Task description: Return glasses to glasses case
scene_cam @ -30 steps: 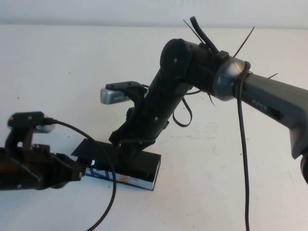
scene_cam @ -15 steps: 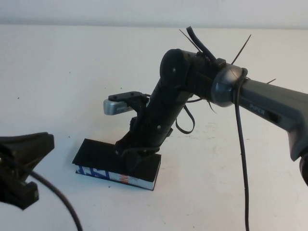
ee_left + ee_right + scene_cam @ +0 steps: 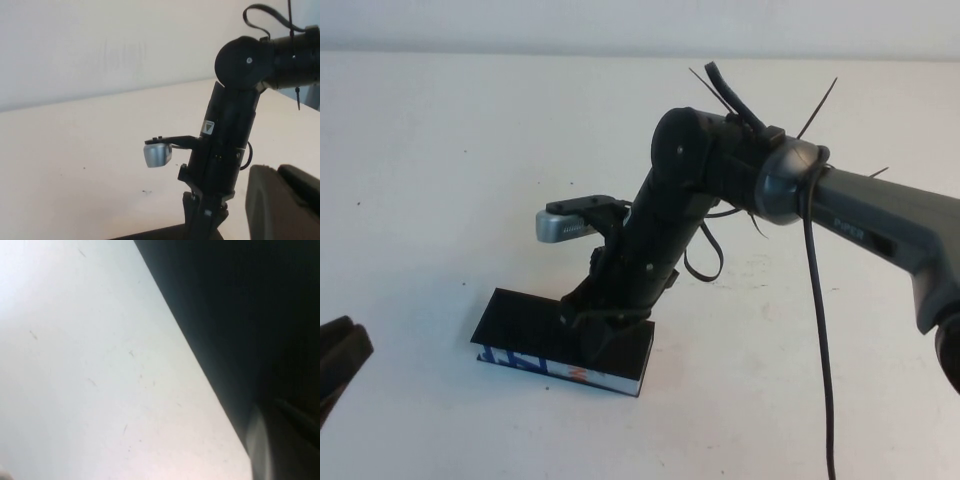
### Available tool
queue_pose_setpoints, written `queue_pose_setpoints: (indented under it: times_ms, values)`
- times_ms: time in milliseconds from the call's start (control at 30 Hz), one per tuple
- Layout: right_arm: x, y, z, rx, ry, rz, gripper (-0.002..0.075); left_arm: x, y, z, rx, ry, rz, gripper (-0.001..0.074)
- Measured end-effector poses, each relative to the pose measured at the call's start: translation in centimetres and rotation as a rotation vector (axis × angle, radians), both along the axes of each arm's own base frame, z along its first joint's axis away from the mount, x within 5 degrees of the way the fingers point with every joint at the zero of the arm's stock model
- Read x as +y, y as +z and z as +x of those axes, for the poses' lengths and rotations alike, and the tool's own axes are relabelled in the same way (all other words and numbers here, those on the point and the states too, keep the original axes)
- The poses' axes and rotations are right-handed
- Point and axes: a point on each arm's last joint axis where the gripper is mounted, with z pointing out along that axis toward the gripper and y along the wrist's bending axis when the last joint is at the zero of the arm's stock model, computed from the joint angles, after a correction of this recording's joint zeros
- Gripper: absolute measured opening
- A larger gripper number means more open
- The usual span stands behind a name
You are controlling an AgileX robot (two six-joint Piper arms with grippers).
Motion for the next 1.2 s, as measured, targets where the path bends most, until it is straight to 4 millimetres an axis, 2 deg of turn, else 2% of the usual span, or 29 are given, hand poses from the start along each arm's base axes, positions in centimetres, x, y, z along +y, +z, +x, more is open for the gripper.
queue_pose_setpoints:
  times_ms: [133, 267, 367, 467, 633, 867, 933, 1200]
  values:
    - [0.0, 0.0, 0.0, 0.0, 0.0, 0.0, -0.0011, 0.3, 0.1, -0.6, -0.047, 0.014, 0.028, -0.0004]
    - [-0.1, 0.9, -0.2, -0.021, 0.004, 0.006, -0.0011, 0.7, 0.0, -0.3, -0.074, 0.076, 0.029, -0.0004]
    - [-0.5, 3.1, -0.6, -0.068, 0.008, 0.025, -0.0011, 1.6, -1.0, 0.6, -0.103, 0.192, 0.001, -0.0004]
    - [-1.4, 6.4, -1.3, -0.144, 0.012, 0.055, -0.0011, 2.9, -2.7, 1.6, -0.138, 0.356, -0.028, -0.0004]
    - [-4.0, 12.1, -4.5, -0.239, -0.001, 0.118, -0.0011, 4.3, -6.8, 2.3, -0.117, 0.528, -0.028, -0.0004]
    - [-8.7, 15.8, -10.0, -0.343, -0.115, 0.206, -0.0011, 4.3, -10.6, 2.2, 0.007, 0.53, -0.026, -0.0004]
    - [-10.1, 16.0, -11.6, -0.36, -0.144, 0.222, -0.0011, 4.2, -11.4, 2.1, 0.043, 0.514, -0.021, -0.0004]
    - [-14.8, 14.7, -17.0, -0.431, -0.218, 0.27, -0.0011, 4.1, -11.6, 2.1, 0.055, 0.506, -0.022, -0.0004]
